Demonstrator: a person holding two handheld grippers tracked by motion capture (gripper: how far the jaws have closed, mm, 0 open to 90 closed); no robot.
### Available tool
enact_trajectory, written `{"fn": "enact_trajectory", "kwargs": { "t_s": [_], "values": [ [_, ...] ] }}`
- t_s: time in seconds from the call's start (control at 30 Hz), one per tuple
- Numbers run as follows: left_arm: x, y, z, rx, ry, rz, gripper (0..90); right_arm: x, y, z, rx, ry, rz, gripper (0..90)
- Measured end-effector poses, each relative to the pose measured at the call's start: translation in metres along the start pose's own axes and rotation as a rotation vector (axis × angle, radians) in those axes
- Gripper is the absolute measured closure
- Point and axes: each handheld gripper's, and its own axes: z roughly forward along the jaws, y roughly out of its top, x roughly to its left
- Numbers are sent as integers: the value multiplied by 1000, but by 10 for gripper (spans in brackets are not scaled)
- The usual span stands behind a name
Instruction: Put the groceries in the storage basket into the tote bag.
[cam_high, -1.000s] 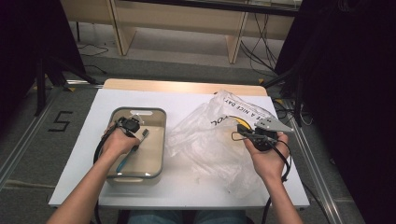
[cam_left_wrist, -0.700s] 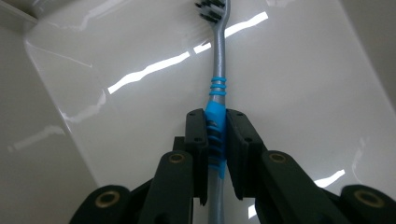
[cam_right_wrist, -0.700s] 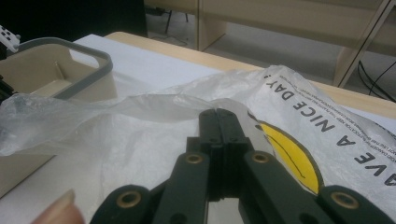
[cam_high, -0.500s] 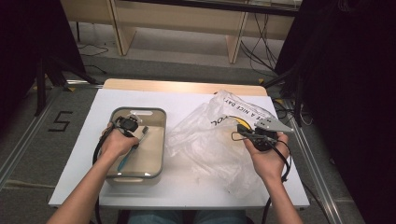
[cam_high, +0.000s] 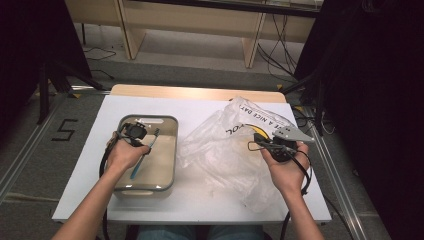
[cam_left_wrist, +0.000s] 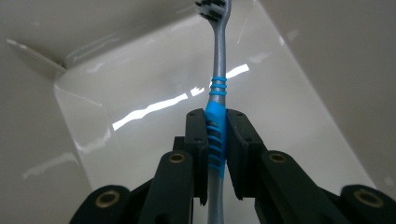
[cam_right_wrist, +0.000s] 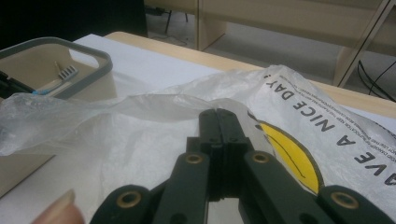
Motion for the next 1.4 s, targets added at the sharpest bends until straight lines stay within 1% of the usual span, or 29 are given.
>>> {"fn": "enact_trajectory", "kwargs": {
  "t_s": [0.27, 0.43, 0.47, 0.57, 0.6, 0.7, 0.73, 0.8, 0.9, 1.03, 1.2, 1.3, 1.4],
  "values": [
    [-5, 1, -12, -99, -8, 6, 793, 0, 0, -1, -2, 1, 1, 900],
    [-8, 1, -21, -151, -11, 12, 793, 0, 0, -1, -4, 2, 0, 900],
    [-9, 0, -23, -165, -12, 7, 793, 0, 0, -1, -3, 2, 1, 900],
    [-9, 0, -27, -190, -21, 10, 793, 1, -1, 0, -1, 3, 5, 900],
    [-10, 0, -29, -206, -19, 9, 793, 1, -1, 0, 0, 4, 2, 900],
    [-12, 1, -36, -241, -32, 8, 793, 1, -1, 0, 0, 3, 1, 900],
    [-14, 2, -39, -254, -27, 15, 793, 1, -1, 0, 1, 4, 1, 900],
    [-16, 2, -43, -275, -34, 17, 793, 2, -1, 1, 4, 5, 3, 900],
    [-21, 4, -49, -294, -39, 31, 793, 1, -1, 1, 2, 5, 0, 900],
    [-27, 6, -55, -321, -56, 33, 793, 2, -1, 0, 3, 5, 3, 900],
    [-32, 7, -60, -338, -67, 43, 793, 2, -1, 0, 2, 5, 4, 900],
    [-36, 7, -64, -341, -76, 56, 793, 2, -1, 1, 3, 5, 3, 900],
    [-42, 8, -69, -349, -119, 58, 793, 2, -1, 1, 2, 6, 4, 900]
  ]
}}
